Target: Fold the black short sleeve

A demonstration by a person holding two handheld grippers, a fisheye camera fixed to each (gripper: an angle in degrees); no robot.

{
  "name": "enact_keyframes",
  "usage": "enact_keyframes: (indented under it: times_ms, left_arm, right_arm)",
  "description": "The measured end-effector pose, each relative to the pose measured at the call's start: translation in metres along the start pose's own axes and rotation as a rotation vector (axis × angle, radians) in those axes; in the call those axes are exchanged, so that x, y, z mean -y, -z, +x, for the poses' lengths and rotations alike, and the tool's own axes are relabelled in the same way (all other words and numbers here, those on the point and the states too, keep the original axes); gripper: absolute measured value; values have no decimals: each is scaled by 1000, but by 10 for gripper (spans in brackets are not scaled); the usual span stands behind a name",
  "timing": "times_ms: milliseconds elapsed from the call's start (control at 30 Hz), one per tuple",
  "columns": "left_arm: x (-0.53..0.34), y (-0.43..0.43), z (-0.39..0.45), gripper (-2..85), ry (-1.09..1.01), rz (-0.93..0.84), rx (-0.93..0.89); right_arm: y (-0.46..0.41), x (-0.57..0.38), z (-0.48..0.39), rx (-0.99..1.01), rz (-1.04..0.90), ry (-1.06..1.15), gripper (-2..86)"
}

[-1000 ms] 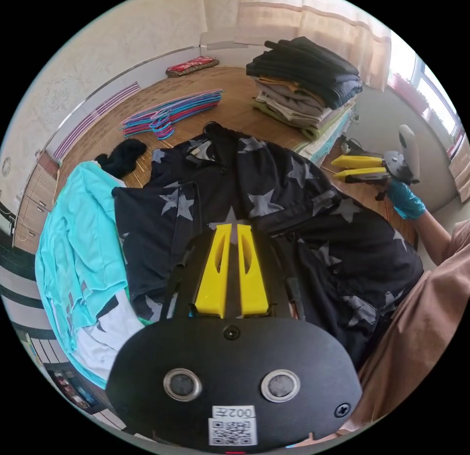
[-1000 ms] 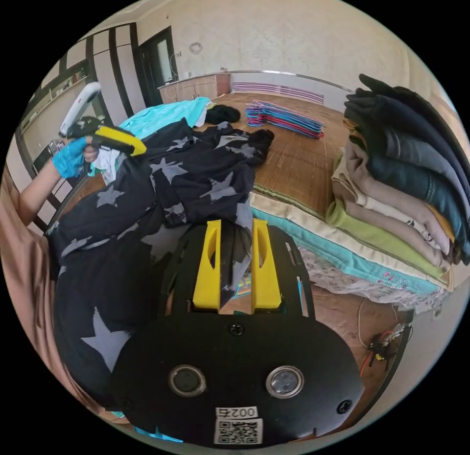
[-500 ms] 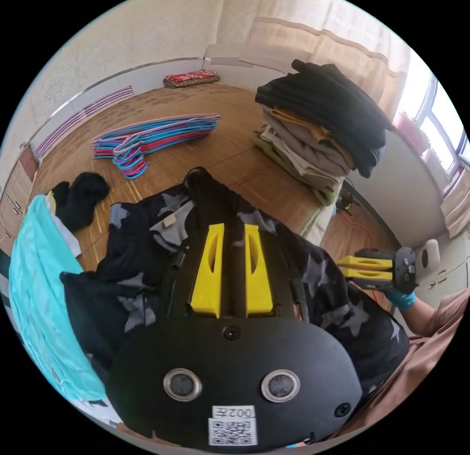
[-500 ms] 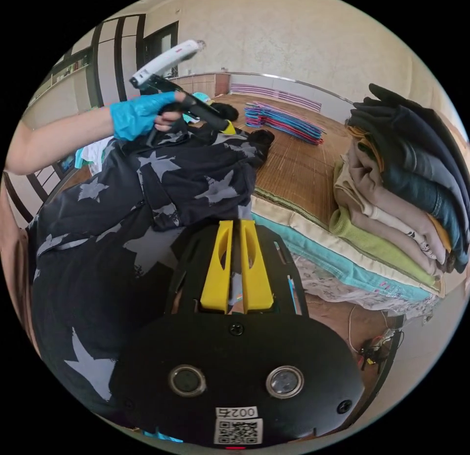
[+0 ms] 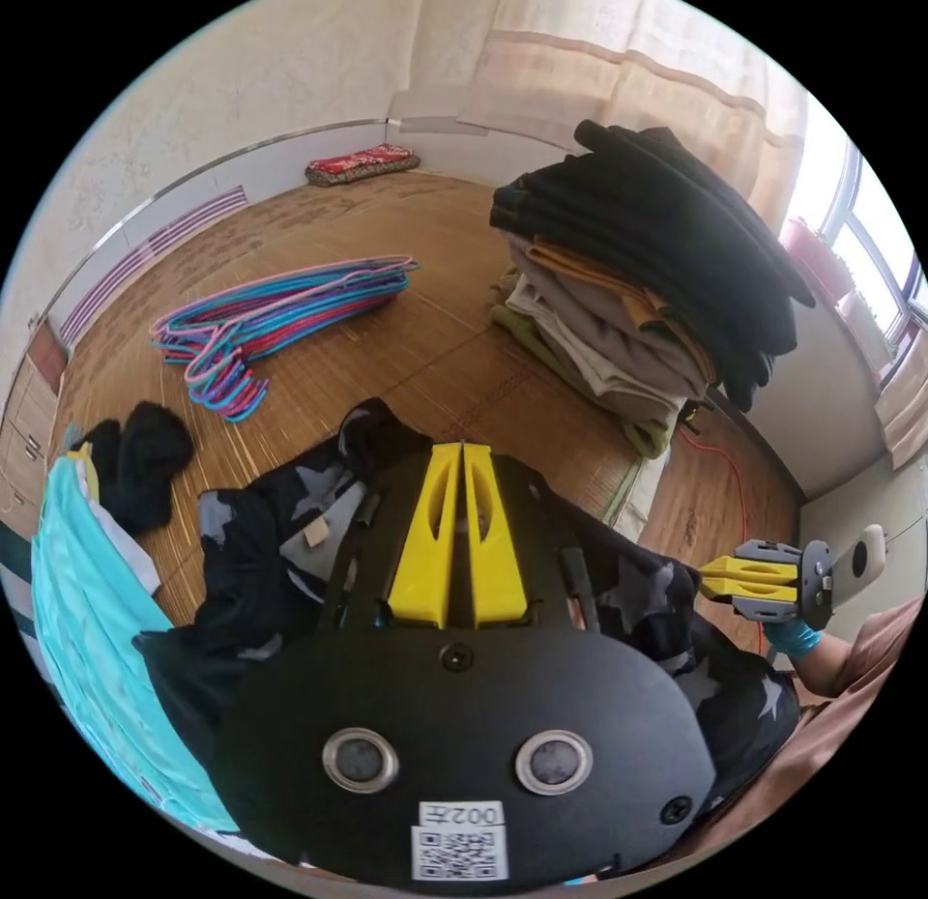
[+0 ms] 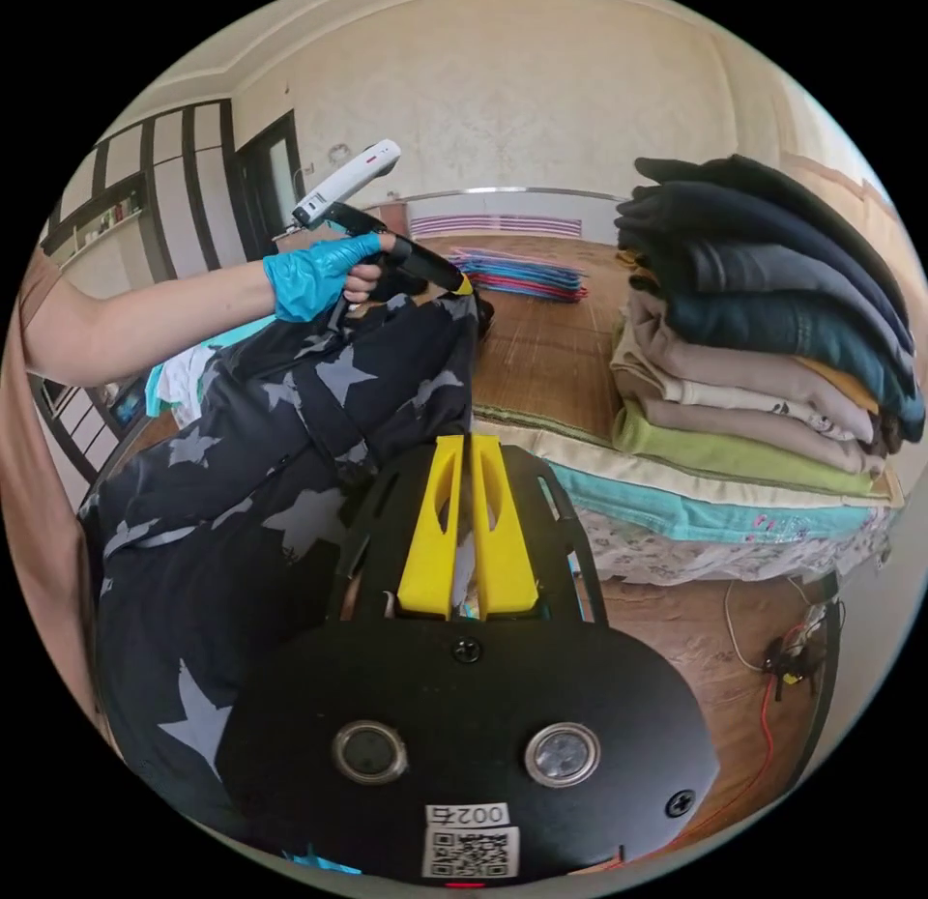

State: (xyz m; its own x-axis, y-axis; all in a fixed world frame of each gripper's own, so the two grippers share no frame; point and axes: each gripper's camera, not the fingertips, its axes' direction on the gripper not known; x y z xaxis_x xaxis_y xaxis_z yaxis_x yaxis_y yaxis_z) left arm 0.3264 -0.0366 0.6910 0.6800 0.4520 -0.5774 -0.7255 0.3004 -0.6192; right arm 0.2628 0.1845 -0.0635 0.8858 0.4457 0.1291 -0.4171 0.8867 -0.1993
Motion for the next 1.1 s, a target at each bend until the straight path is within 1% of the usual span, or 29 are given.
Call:
enact_keyframes:
  times_ms: [133,267,300,367,467,533,633,733,833,967,1100]
  left_arm:
    - [45,-18,8,-9,-29,-27,-14]
    - [83,-56,17,-6,-56,-142,-2]
    - [90,-63,18,-2,-69,-175,-5]
    - [99,-63,16,11,-60,-183,-24]
    - [111,-50,9,37,-45,-145,-59]
    - [115,-40,6,41,-46,-117,-44]
    - [116,-35,5,43,-77,-137,-52]
    - [116,-44,8,36,-98,-187,-84]
    - [121,-56,14,11,-119,-211,-67]
    - [140,-54,22,-7,-130,-144,-33]
    - [171,-49,34,-9,-161,-98,7]
  right_arm:
    - [-9,-1,21,-29,-4,-100,-2]
    - [-26,-4,35,-44,-61,-127,4]
    - [-29,-4,37,-36,-74,-123,6]
    - [-35,-4,42,-10,-104,-95,22]
    - [-32,-3,43,8,-76,-21,64]
    - [-34,-1,43,-4,-85,18,77]
    - [-42,1,47,-19,-105,45,85]
    - [-47,3,52,8,-98,46,78]
    - [-52,3,54,14,-94,37,40]
    - [-43,4,57,-16,-45,10,5]
    - [-37,2,63,-53,-16,-17,-3]
